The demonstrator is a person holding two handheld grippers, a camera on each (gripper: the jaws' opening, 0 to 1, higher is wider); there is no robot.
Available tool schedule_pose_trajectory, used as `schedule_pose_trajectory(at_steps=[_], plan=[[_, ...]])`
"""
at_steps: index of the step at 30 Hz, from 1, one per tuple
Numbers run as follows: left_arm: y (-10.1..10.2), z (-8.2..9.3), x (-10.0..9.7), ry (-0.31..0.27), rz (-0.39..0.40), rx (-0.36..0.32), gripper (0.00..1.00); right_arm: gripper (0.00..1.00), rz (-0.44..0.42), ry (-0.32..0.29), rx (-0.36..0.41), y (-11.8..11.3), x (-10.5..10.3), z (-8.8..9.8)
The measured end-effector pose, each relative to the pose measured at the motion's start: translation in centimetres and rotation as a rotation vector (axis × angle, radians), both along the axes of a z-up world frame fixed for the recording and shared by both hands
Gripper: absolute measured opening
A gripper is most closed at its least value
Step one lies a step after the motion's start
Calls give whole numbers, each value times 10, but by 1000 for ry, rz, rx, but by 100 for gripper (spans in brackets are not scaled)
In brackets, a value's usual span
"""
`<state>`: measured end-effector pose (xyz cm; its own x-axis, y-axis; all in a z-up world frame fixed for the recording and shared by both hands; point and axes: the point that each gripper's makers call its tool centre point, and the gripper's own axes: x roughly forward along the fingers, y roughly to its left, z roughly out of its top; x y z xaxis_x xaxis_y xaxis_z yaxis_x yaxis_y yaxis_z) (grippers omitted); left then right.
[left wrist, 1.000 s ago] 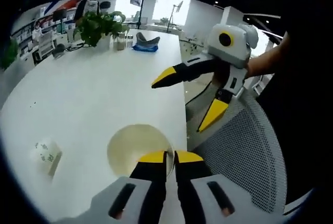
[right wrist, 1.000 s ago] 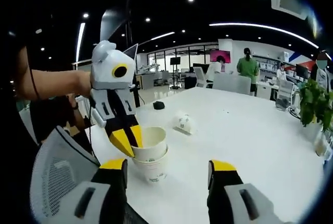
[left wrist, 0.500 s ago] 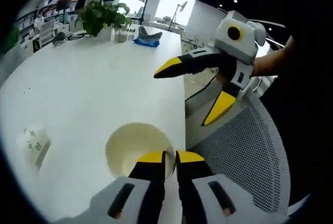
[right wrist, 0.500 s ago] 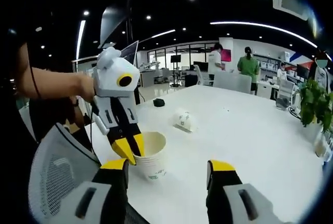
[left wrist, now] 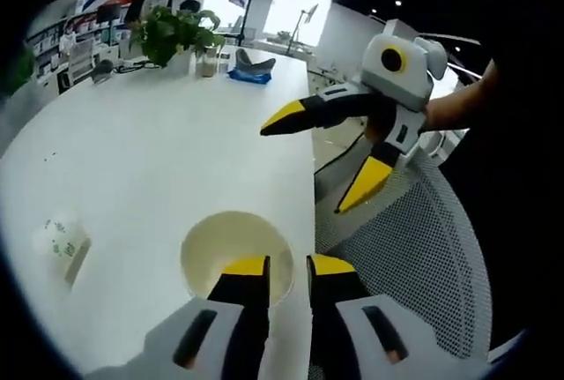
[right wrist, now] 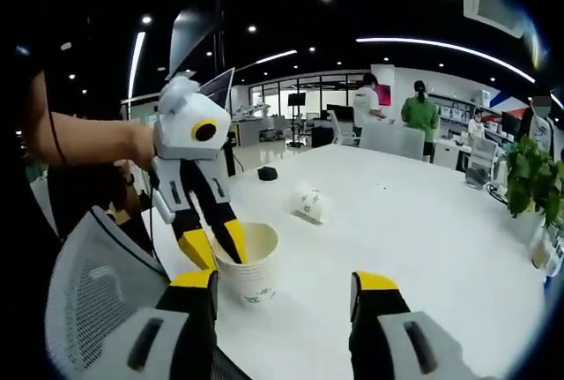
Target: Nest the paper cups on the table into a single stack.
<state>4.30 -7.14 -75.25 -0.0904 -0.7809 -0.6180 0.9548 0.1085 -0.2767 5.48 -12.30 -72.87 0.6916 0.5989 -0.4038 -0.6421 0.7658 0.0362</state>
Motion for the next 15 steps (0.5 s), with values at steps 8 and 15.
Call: schedule_pose_trajectory(at_steps=[8, 15], plan=[[11, 11, 20, -34, 66, -45, 23, 61, 0, 1, 0, 0, 0, 0], [23, 20, 49, -49, 172, -99, 27, 61, -7, 3, 4, -2, 1, 0]])
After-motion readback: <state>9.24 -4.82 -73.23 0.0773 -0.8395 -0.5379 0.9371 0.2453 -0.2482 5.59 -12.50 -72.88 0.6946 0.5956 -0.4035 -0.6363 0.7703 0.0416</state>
